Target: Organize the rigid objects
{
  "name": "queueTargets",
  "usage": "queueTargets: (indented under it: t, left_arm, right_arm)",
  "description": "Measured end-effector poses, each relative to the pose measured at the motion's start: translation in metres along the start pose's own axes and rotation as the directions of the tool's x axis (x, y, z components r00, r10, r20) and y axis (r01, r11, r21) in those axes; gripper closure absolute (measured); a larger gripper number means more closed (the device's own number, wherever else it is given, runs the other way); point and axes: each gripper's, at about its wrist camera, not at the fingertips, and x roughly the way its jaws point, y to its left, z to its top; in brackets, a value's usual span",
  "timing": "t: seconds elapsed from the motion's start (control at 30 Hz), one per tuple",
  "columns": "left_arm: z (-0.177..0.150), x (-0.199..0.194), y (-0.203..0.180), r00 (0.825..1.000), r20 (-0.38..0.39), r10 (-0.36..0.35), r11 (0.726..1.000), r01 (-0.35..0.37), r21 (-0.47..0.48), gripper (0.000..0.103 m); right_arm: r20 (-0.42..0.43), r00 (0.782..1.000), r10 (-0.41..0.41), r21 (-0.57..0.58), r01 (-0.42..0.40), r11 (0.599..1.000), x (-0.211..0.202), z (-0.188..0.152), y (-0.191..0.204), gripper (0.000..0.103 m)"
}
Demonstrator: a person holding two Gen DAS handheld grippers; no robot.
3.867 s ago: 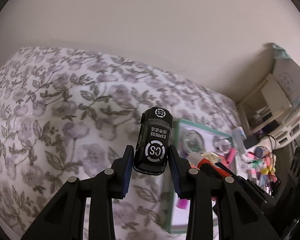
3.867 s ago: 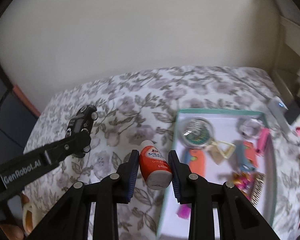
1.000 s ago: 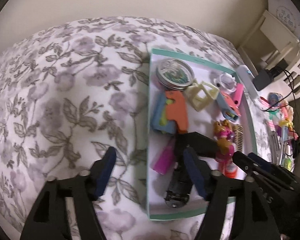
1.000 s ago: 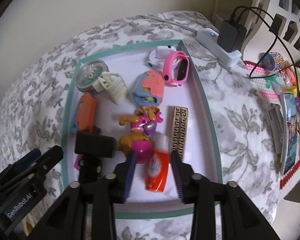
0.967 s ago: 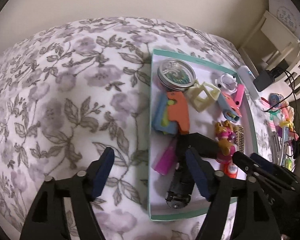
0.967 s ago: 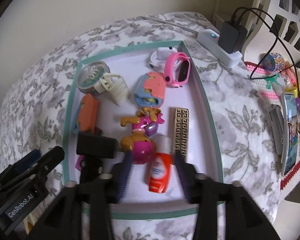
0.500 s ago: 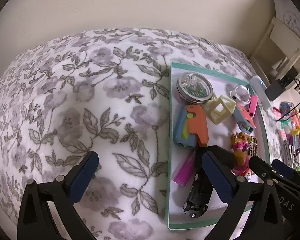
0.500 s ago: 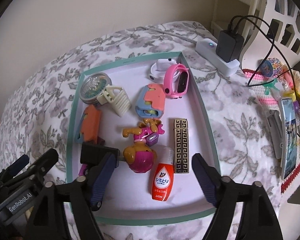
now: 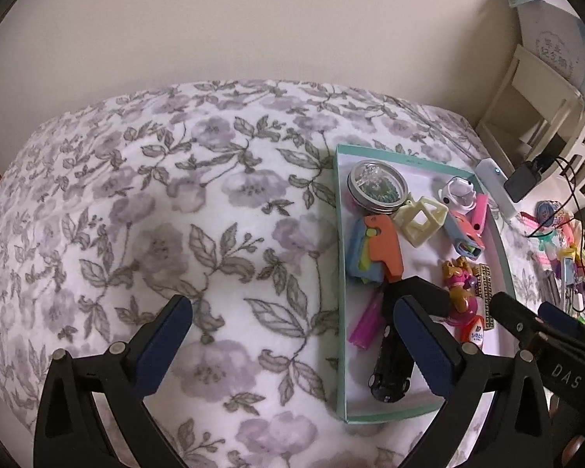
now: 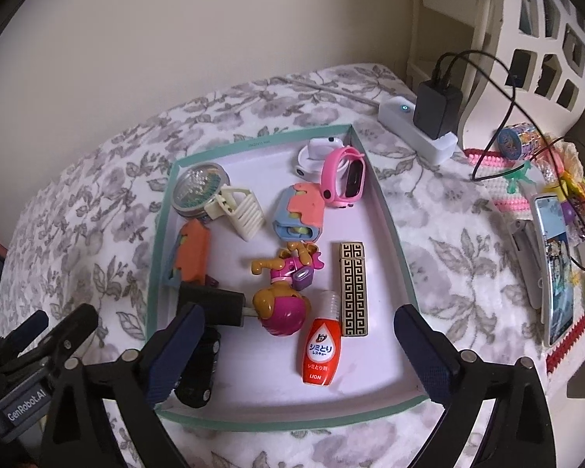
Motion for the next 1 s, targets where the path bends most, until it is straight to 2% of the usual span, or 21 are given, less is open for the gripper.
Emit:
queueTargets:
  t: [0.2, 0.43, 0.77, 1.0]
  left_arm:
    - [-0.009, -0.024, 0.004, 0.998, 0.059, 0.031, 0.999, -0.032, 0.012, 0.000]
    - [-0.024, -0.039, 0.010, 0.991, 0.068, 0.113, 0.993, -0.114, 0.022, 0.000]
    - [-0.043, -0.053, 0.017, 0.988, 0.063, 0.141, 0.989, -0.143, 0.030, 0.000]
    - [-0.048, -0.058, 0.024, 0.991, 0.052, 0.126, 0.992, -0.126, 0.006, 0.000]
  right_arm:
    - [0.037, 0.999, -0.002, -0.029, 0.003, 1.000, -0.017, -0.009, 0.006, 0.003]
    - [0.079, 0.997, -0.010, -0.056, 0.014, 0.998, -0.037, -0.027, 0.011, 0.003]
    - [0.107, 0.994, -0.010, -0.078, 0.019, 0.997, -0.052, -0.049, 0.014, 0.003]
    - [0.107, 0.994, -0.011, -0.088, 0.020, 0.996, -0.055, -0.058, 0.015, 0.003]
